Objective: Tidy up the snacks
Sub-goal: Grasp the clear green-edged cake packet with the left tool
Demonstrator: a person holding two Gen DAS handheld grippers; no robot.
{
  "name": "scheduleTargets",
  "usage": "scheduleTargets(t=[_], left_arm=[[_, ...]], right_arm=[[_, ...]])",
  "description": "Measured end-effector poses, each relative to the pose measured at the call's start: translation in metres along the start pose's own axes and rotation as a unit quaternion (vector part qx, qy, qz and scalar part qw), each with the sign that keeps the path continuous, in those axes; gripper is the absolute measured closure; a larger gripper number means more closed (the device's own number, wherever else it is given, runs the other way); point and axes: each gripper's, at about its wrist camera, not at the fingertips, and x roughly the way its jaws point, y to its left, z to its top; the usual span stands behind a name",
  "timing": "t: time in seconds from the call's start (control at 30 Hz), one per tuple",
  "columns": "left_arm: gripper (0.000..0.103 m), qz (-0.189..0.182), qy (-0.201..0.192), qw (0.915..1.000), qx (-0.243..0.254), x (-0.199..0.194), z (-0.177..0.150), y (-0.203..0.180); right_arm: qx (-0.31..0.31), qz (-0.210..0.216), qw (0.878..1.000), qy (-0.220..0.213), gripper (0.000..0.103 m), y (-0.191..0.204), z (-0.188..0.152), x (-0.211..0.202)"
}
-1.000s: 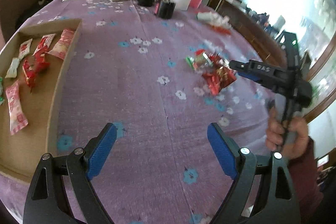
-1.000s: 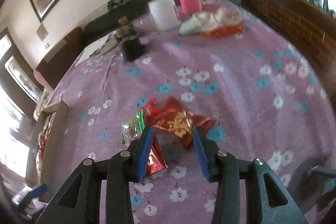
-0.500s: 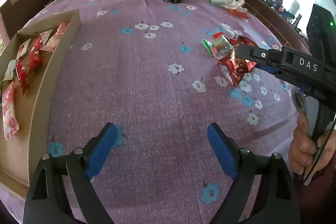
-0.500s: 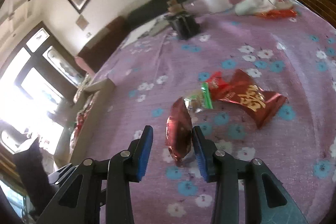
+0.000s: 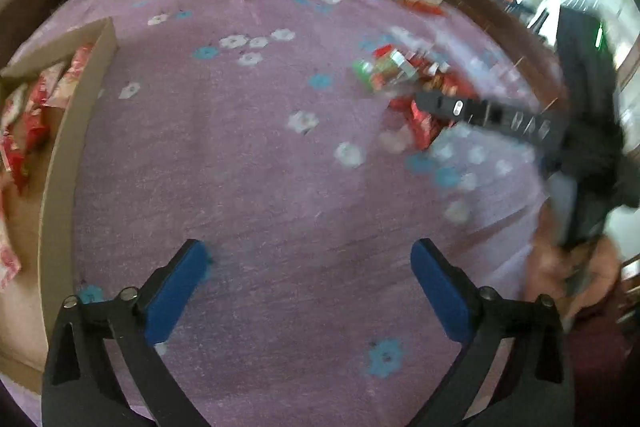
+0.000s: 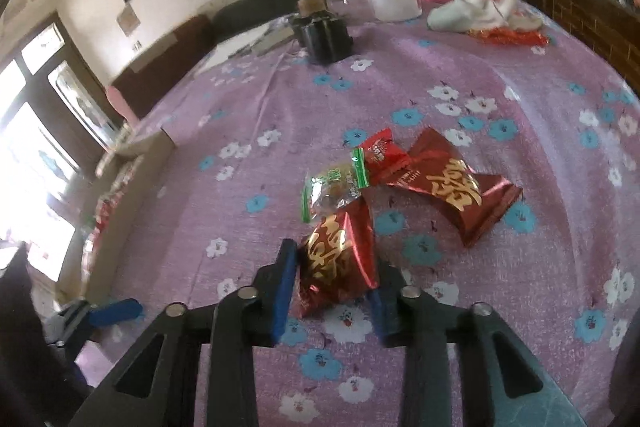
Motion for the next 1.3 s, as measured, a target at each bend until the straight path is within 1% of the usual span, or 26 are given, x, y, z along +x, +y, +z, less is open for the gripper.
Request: scheduleTargets(t=[0.03, 0.1, 0.13, 0.23, 0.3, 0.33, 0.37, 0.43, 0.5, 0.63, 0.67, 0.7, 0.73, 0.77, 0.8, 0.83, 0.87, 0.93, 1.0, 1.07, 1.17, 1.23, 1.3], left_arm=[[0.002, -0.001, -0.013, 0.9999, -0.001, -0.006, 0.006, 0.0], [0.002, 0.017, -0.035, 0.9992, 0.013, -0.014, 0.022, -0.003], [0.002, 0.024, -0.041, 0.9986, 0.022, -0.014, 0.033, -0.007], [0.003, 0.024, -0.036, 0.9969, 0.066, 0.0, 0.062, -0.024], [0.003, 0.035, -0.037, 0.9935, 0.101, 0.015, 0.08, -0.04], [0.004, 0.04, -0.035, 0.9918, 0.116, 0.025, 0.088, -0.048], [0.009, 0.041, -0.032, 0.9903, 0.129, 0.035, 0.096, -0.054], [0.011, 0.04, -0.019, 0.9876, 0.15, 0.051, 0.105, -0.065], [0.012, 0.056, -0.009, 0.9829, 0.175, 0.067, 0.111, -0.078], [0.013, 0.078, -0.005, 0.9727, 0.219, 0.085, 0.116, -0.094], [0.013, 0.078, -0.005, 0.971, 0.226, 0.089, 0.117, -0.096], [0.014, 0.071, -0.006, 0.9716, 0.226, 0.092, 0.119, -0.096], [0.015, 0.067, -0.006, 0.9731, 0.22, 0.094, 0.122, -0.094], [0.022, 0.064, 0.0, 0.9749, 0.213, 0.098, 0.124, -0.091], [0.033, 0.048, 0.016, 0.9779, 0.203, 0.104, 0.124, -0.087], [0.049, 0.025, 0.018, 0.9809, 0.192, 0.105, 0.123, -0.084], [0.06, 0.021, 0.016, 0.9818, 0.188, 0.104, 0.122, -0.083], [0.072, 0.022, 0.014, 0.9821, 0.186, 0.101, 0.118, -0.083], [0.076, 0.02, 0.01, 0.9837, 0.178, 0.098, 0.115, -0.083], [0.078, 0.008, 0.005, 0.9862, 0.165, 0.09, 0.112, -0.079], [0.086, -0.012, -0.008, 0.9896, 0.143, 0.073, 0.108, -0.073], [0.086, -0.027, -0.016, 0.9914, 0.127, 0.061, 0.104, -0.068], [0.086, -0.027, -0.025, 0.9921, 0.12, 0.05, 0.1, -0.062]], right_arm=[[0.01, 0.002, 1.0, -0.003, 0.073, -0.004, -0.001, -0.003], [0.031, -0.013, 0.999, -0.013, 0.073, -0.015, -0.004, -0.01], [0.042, -0.012, 0.999, -0.015, 0.073, -0.021, -0.006, -0.013], [0.085, 0.008, 0.996, -0.017, 0.073, -0.041, -0.012, -0.019], [0.103, 0.023, 0.994, -0.016, 0.072, -0.048, -0.013, -0.02], [0.114, 0.033, 0.993, -0.015, 0.071, -0.053, -0.014, -0.02], [0.123, 0.041, 0.991, -0.014, 0.07, -0.057, -0.015, -0.02], [0.142, 0.061, 0.988, -0.012, 0.071, -0.065, -0.017, -0.02], [0.149, 0.071, 0.986, -0.01, 0.071, -0.068, -0.017, -0.02], [0.142, 0.067, 0.987, -0.009, 0.071, -0.066, -0.017, -0.02], [0.14, 0.064, 0.988, -0.009, 0.07, -0.065, -0.017, -0.02], [0.139, 0.063, 0.988, -0.009, 0.07, -0.064, -0.016, -0.02], [0.138, 0.059, 0.989, -0.009, 0.073, -0.064, -0.016, -0.02], [0.143, 0.062, 0.988, -0.011, 0.071, -0.066, -0.016, -0.02], [0.147, 0.07, 0.987, -0.009, 0.071, -0.067, -0.016, -0.019], [0.15, 0.074, 0.986, -0.008, 0.071, -0.068, -0.016, -0.019], [0.15, 0.074, 0.986, -0.008, 0.071, -0.068, -0.017, -0.019], [0.144, 0.07, 0.987, -0.008, 0.071, -0.066, -0.017, -0.02], [0.14, 0.066, 0.988, -0.008, 0.071, -0.065, -0.016, -0.02], [0.137, 0.063, 0.988, -0.01, 0.074, -0.063, -0.016, -0.02], [0.136, 0.063, 0.989, -0.013, 0.074, -0.062, -0.015, -0.018], [0.132, 0.067, 0.989, -0.017, 0.074, -0.06, -0.015, -0.019], [0.124, 0.065, 0.99, -0.025, 0.074, -0.056, -0.015, -0.022]])
